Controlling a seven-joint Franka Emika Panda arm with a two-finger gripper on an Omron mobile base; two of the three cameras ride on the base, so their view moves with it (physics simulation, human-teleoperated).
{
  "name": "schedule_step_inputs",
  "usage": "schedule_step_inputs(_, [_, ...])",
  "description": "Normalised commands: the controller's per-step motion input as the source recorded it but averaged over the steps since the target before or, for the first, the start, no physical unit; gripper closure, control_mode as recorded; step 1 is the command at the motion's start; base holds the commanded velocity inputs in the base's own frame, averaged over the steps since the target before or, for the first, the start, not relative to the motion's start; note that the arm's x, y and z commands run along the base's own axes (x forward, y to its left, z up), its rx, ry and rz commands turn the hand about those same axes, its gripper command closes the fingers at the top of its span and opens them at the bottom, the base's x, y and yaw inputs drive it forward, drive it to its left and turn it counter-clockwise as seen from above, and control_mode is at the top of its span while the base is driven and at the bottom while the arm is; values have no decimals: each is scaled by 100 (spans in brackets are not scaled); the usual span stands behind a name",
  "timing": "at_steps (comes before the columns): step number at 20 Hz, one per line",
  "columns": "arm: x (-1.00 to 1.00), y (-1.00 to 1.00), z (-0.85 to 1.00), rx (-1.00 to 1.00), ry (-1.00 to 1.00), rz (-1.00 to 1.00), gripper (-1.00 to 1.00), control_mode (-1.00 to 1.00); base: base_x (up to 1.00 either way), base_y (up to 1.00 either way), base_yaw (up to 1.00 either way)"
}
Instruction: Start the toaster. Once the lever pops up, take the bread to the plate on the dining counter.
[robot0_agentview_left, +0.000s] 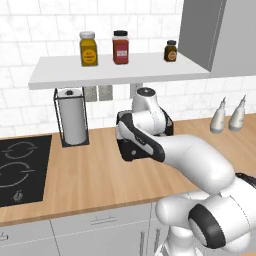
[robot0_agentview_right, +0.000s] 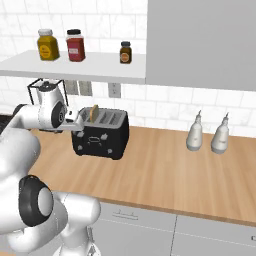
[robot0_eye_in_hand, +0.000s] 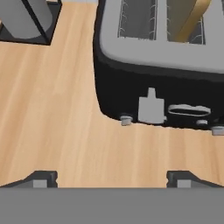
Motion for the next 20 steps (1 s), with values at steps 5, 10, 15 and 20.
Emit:
schedule_step_inputs(5, [46, 12, -22, -3, -4, 0, -100, -100, 0, 0, 0])
schedule_step_inputs(10, [33, 3, -28, -3, -4, 0, -100, -100, 0, 0, 0])
schedule_step_inputs(15, [33, 0, -26, -2, -4, 0, -100, -100, 0, 0, 0])
schedule_step_inputs(20, [12, 0, -27, 0, -5, 0, -100, -100, 0, 0, 0])
